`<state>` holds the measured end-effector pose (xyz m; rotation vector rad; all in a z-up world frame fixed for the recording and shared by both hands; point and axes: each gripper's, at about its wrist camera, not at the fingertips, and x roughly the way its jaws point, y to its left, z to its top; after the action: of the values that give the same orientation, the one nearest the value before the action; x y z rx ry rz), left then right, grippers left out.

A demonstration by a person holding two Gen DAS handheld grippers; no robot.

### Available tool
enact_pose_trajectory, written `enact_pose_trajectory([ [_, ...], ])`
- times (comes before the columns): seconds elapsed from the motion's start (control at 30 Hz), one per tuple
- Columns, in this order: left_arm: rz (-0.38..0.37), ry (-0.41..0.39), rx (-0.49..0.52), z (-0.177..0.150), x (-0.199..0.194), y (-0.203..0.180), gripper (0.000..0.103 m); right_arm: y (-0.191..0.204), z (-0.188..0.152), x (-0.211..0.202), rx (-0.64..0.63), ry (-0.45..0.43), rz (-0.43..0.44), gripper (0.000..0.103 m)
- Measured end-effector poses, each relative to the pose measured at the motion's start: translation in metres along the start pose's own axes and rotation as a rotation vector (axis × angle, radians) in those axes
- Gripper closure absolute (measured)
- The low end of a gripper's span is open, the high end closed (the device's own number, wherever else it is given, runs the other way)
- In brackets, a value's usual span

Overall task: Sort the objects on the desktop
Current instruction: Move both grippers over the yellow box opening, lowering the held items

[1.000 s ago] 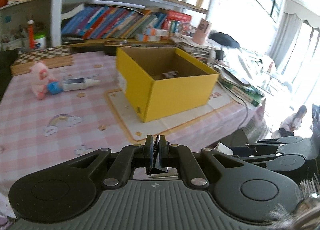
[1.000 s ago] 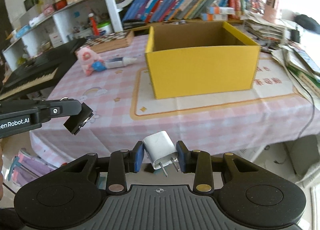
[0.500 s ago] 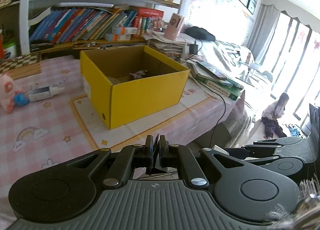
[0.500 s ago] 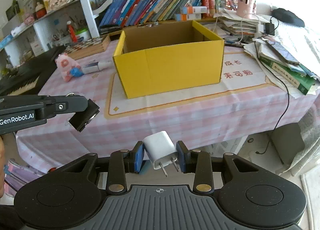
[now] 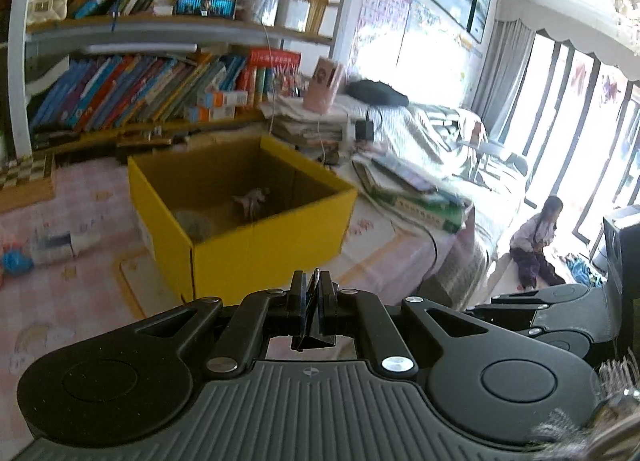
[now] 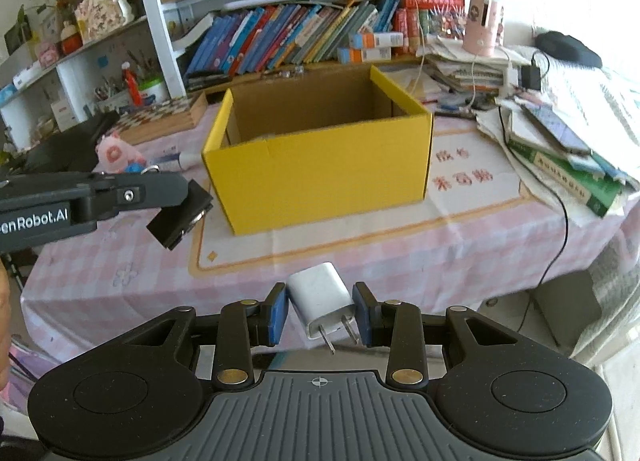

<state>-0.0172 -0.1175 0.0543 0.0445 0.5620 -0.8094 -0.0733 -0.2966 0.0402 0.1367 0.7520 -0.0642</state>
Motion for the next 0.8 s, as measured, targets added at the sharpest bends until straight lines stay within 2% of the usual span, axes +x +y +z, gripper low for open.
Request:
enact_pose_trajectory([
  [0.33, 0.022, -0.101, 0.037, 0.04, 0.024, 0.015, 0.098, -0.01, 0.054, 0.015, -0.059, -0.08, -0.003, 0.068],
  [0.57, 0.035, -0.111, 0.088, 0.063, 0.054, 0.03, 0.098, -0.016, 0.094, 0.037, -0.12, -0.113, 0.002, 0.068],
  [0.8, 0.047, -0.101, 0.124, 0.077, 0.09, 0.042, 0.098, -0.02, 0.133, 0.078, -0.185, -0.079, 0.022, 0.068],
])
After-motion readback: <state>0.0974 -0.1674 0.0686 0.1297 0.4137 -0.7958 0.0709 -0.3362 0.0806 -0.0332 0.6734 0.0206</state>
